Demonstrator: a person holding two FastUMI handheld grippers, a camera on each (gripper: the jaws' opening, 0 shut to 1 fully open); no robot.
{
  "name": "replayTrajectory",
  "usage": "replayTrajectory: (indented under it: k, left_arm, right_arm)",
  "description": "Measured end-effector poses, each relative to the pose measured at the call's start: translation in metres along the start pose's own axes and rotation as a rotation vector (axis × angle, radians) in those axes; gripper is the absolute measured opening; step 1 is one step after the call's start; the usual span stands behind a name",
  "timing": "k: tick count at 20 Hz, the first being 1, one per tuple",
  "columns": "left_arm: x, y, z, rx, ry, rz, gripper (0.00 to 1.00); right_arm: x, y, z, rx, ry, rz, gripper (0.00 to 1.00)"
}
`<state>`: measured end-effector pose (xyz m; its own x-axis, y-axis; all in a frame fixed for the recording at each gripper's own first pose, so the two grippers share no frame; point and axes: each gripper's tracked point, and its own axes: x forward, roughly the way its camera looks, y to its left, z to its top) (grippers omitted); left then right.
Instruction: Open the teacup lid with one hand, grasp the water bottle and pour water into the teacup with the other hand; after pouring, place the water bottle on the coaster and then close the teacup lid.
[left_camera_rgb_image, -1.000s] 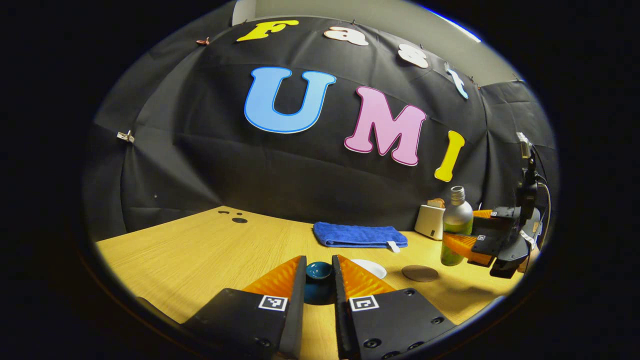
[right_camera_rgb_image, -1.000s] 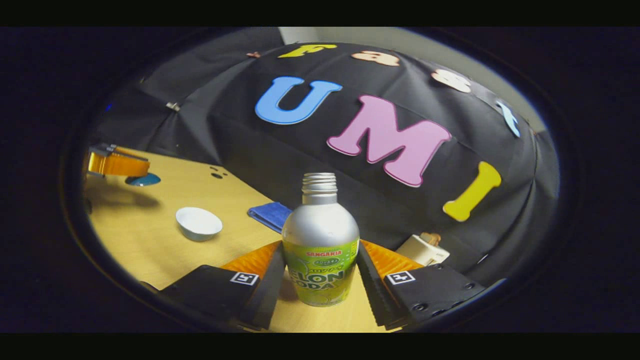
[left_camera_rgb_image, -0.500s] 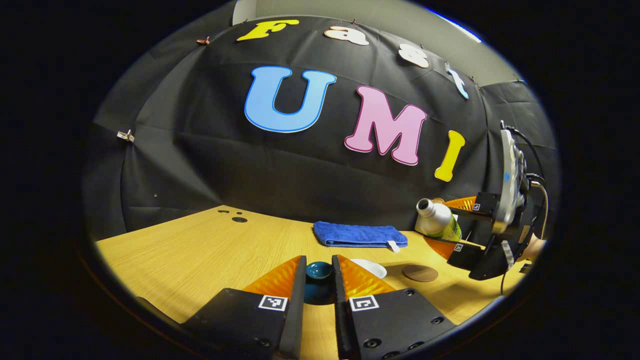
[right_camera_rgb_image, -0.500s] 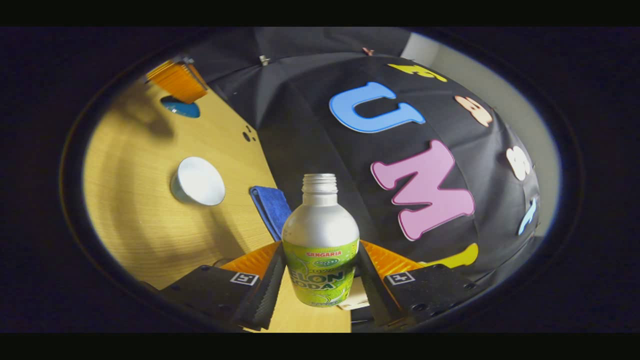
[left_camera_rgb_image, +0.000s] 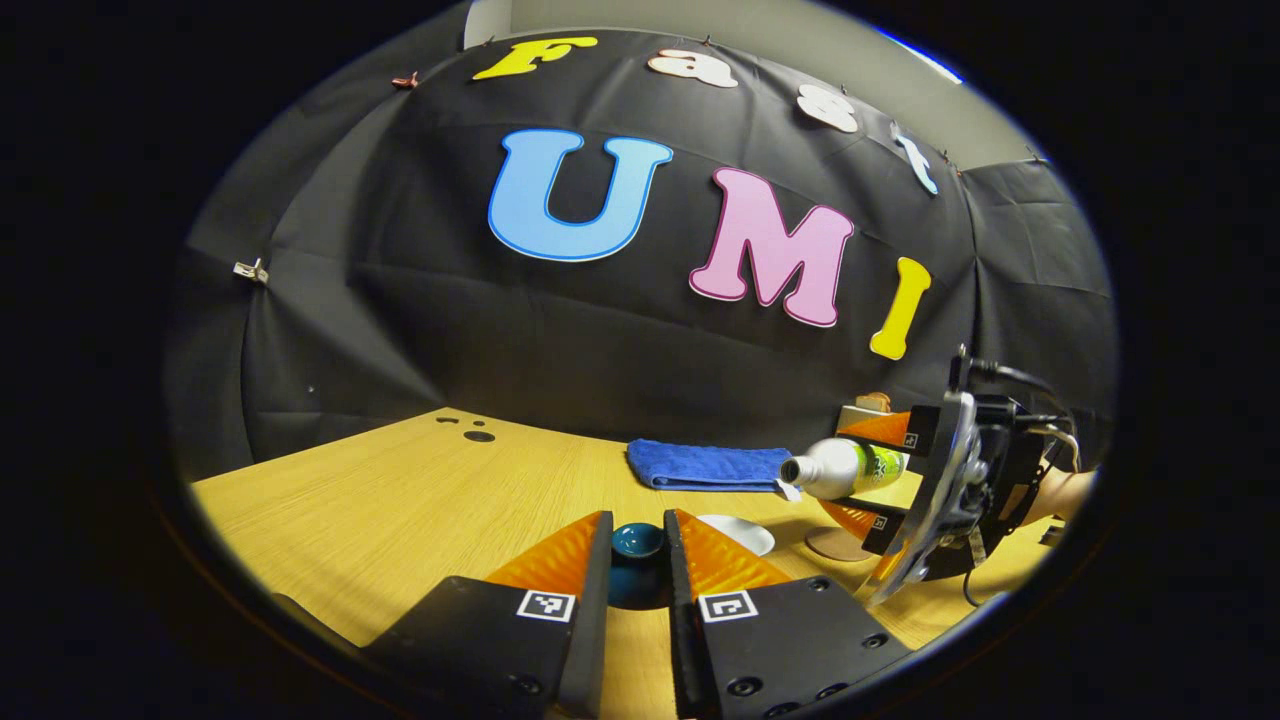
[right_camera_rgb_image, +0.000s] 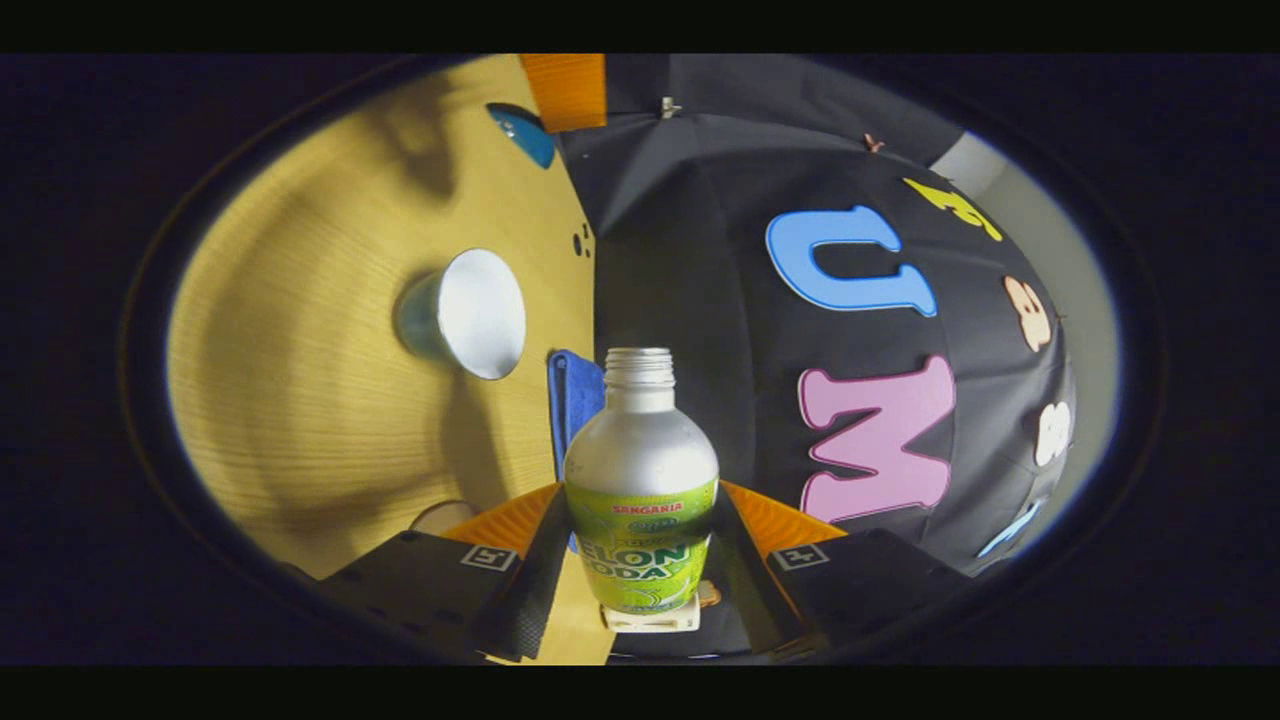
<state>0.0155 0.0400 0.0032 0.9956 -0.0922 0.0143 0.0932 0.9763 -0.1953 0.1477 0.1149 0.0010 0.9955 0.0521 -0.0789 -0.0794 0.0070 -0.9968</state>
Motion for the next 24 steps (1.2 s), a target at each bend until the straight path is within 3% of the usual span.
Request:
replayTrajectory:
  k: [16,24]
  left_arm:
    - [0.0,0.0,0.0,0.003,0.004,0.001,0.31]
    - [0.0,0.0,-0.001,0.002,0.004,-0.001,0.31]
  right_arm:
    - [0.006,0.019,0.013,-0.34,-0.064,0.023,0.77]
    - [0.019,0.006,0.011,-0.455,-0.073,0.005,0.76]
